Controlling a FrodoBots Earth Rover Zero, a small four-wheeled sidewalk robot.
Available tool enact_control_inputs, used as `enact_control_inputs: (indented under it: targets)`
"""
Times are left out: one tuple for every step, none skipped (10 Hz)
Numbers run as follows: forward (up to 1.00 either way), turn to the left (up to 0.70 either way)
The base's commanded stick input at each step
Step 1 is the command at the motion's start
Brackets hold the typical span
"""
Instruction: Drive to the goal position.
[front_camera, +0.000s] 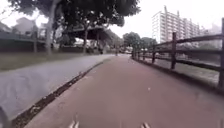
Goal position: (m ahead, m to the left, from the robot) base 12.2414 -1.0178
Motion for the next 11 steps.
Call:
enact_control_inputs:
  targets:
    - [0.7,0.0]
    - [0.7,0.0]
    - [0.7,0.0]
    - [0.7,0.0]
    - [0.7,0.0]
    - [0.7,0.0]
    - [0.7,0.0]
    - [0.7,-0.27]
    - [0.7,-0.27]
    - [0.7,-0.27]
    - [0.7,-0.27]
